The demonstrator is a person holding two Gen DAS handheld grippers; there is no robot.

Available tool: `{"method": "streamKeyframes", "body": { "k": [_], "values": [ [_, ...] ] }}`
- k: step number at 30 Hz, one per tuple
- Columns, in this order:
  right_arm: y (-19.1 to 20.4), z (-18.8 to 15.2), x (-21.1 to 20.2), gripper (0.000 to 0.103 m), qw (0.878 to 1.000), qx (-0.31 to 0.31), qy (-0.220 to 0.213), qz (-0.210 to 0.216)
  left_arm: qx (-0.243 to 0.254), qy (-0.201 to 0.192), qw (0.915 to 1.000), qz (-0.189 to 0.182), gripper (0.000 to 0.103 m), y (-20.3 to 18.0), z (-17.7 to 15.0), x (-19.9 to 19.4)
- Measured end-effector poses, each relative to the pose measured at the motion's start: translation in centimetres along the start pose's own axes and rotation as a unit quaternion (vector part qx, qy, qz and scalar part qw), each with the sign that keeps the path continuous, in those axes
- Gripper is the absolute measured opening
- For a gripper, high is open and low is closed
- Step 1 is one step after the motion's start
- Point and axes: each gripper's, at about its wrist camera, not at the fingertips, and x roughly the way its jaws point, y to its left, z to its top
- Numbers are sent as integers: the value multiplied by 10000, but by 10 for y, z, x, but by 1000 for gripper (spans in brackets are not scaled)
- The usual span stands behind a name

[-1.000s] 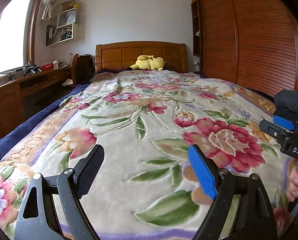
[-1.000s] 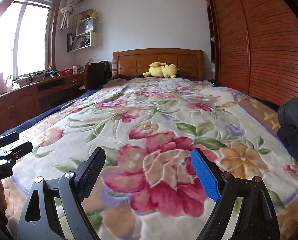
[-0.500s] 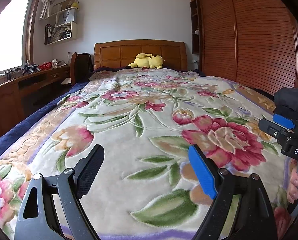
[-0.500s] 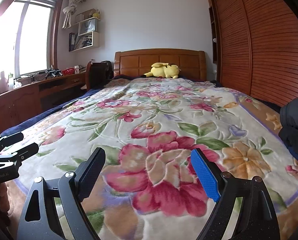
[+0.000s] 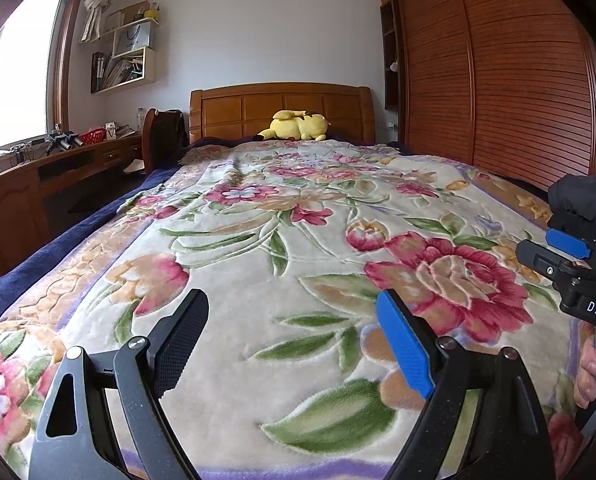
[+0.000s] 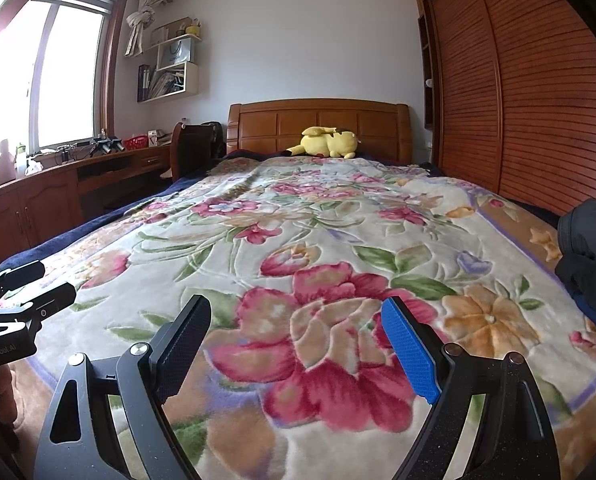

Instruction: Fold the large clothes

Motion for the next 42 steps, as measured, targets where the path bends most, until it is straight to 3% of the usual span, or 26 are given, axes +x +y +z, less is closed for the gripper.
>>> {"method": "streamKeyframes", "body": {
  "k": [42],
  "values": [
    [-2,1,7,88,9999,56,-62,65,43,-65,10000,0,87,0,2,-5]
  ]
}}
